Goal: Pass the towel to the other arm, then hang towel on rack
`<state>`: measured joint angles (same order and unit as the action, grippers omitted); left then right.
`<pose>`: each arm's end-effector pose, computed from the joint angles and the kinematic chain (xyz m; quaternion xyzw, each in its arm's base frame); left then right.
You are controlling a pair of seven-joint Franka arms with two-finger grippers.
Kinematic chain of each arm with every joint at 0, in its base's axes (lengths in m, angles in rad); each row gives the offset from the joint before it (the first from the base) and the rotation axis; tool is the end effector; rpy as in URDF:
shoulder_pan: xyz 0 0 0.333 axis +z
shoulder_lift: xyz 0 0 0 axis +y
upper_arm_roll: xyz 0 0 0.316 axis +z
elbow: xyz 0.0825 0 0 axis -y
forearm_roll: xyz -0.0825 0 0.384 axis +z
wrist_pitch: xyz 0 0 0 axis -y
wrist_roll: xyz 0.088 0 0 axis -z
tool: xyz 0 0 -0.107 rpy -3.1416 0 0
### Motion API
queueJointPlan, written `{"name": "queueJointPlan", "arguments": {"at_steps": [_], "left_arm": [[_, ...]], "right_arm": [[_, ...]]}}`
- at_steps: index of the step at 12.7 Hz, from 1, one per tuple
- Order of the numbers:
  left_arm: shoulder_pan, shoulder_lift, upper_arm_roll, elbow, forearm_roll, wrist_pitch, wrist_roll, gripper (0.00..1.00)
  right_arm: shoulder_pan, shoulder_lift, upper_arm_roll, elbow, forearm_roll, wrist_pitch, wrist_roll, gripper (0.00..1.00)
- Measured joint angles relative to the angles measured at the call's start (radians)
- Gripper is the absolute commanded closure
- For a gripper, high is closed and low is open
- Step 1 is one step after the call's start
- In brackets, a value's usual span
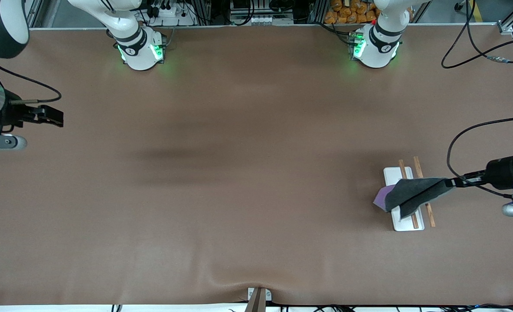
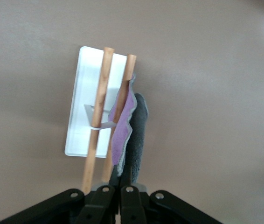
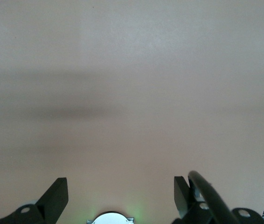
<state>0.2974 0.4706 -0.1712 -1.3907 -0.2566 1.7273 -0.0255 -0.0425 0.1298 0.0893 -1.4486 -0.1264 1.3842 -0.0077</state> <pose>0.6766 0.0829 0.4369 0.9785 0.1090 -0.0547 0.1666 0.5731 0.0081 0.5943 0.9935 0.0216 -0.0954 0.0590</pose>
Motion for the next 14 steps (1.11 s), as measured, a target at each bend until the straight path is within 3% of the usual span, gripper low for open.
{"name": "queueJointPlan", "arguments": {"at_steps": [6,14], "left_arm": [[0.078,0.006,0.001,-0.011,0.014,-0.008,0.15,1.0],[0.125,0.06,0.001,-0.017,0.025,-0.008,0.22,1.0]], "right_arm": [[-0.072,-0.077,0.0,-0.016,0.002,0.007,-0.048,0.0],[-0.102,-0.088,-0.006,-0.038,0.041,0.108,-0.016,0.0]]}}
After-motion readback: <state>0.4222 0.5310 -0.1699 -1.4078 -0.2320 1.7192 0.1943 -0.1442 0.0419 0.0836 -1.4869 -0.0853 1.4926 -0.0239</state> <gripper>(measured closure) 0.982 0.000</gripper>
